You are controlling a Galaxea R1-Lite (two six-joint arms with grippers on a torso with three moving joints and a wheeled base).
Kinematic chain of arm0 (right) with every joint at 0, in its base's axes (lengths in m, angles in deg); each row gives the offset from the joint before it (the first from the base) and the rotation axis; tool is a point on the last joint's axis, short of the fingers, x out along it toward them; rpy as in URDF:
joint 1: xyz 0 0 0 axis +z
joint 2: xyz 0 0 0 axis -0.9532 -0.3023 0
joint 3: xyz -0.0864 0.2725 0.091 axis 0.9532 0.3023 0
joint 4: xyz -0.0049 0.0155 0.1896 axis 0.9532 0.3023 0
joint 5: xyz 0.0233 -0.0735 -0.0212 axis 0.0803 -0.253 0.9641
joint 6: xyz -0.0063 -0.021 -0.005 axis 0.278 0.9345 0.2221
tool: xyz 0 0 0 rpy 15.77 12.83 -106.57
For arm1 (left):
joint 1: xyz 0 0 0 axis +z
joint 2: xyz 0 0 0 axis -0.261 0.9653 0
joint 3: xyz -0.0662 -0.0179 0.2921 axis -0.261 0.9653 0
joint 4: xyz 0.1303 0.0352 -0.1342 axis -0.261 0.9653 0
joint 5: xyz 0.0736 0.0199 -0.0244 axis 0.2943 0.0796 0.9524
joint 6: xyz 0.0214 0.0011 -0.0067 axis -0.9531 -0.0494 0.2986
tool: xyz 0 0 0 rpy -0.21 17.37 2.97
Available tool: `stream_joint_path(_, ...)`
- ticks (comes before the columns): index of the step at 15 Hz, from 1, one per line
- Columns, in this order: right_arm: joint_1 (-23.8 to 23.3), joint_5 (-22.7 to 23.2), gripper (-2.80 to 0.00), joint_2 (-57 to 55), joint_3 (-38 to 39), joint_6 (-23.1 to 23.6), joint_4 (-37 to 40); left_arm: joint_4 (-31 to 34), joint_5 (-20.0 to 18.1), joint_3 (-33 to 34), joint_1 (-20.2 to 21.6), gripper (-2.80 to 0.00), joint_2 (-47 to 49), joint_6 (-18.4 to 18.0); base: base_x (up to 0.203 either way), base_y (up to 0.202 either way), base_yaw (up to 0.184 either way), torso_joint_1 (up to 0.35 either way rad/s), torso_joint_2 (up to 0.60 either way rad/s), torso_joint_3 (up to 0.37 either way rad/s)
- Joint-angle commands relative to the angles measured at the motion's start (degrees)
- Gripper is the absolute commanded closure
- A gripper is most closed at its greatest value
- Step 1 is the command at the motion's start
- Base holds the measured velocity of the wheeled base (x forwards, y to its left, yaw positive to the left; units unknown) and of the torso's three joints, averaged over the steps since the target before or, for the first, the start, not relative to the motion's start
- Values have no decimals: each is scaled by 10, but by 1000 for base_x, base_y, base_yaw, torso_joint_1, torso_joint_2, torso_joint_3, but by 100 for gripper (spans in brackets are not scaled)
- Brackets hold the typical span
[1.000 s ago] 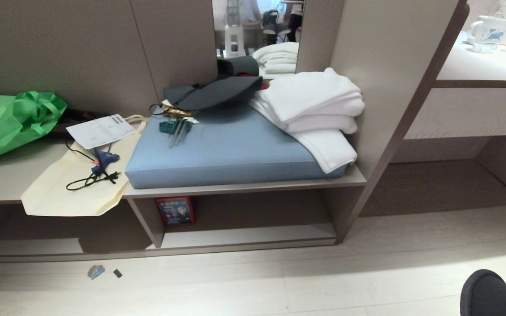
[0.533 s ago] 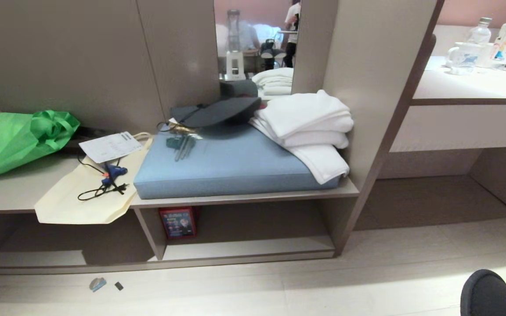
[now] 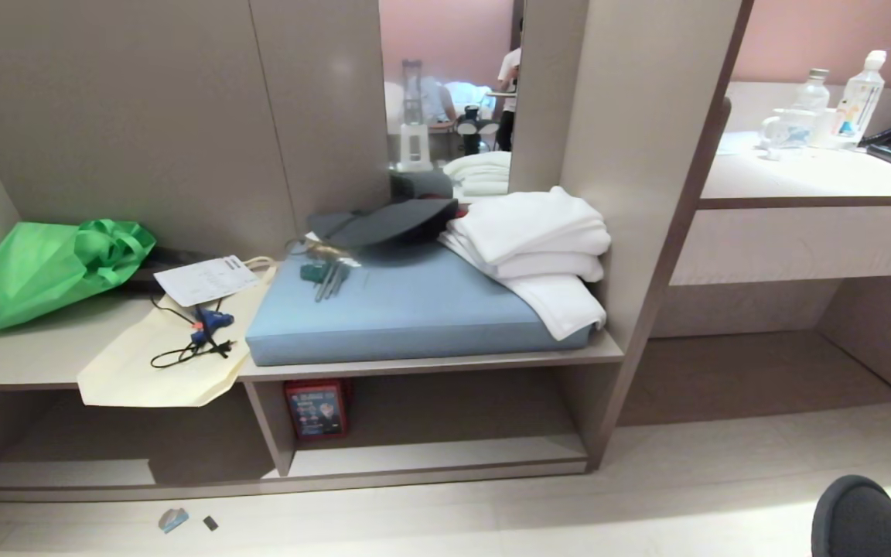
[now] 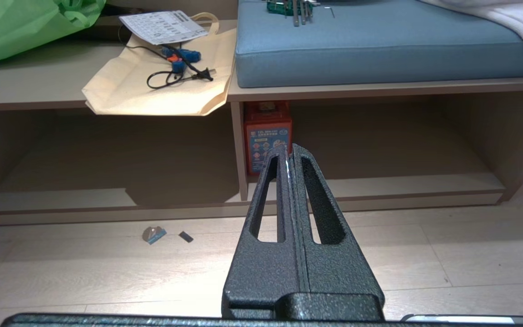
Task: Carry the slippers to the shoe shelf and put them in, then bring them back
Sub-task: Place the slippers on the floor
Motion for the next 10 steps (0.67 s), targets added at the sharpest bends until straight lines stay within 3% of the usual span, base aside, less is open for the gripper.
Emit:
stream_joint_path(1,0,1,0,1,0,0,0,0,0,0,0,0,0,0,0,0,0,7,-2,36)
stream_joint_path(10,0,1,0,1,1,0,-1,-1,0,0,-1,0,0,1,0,0,0,0,0,0)
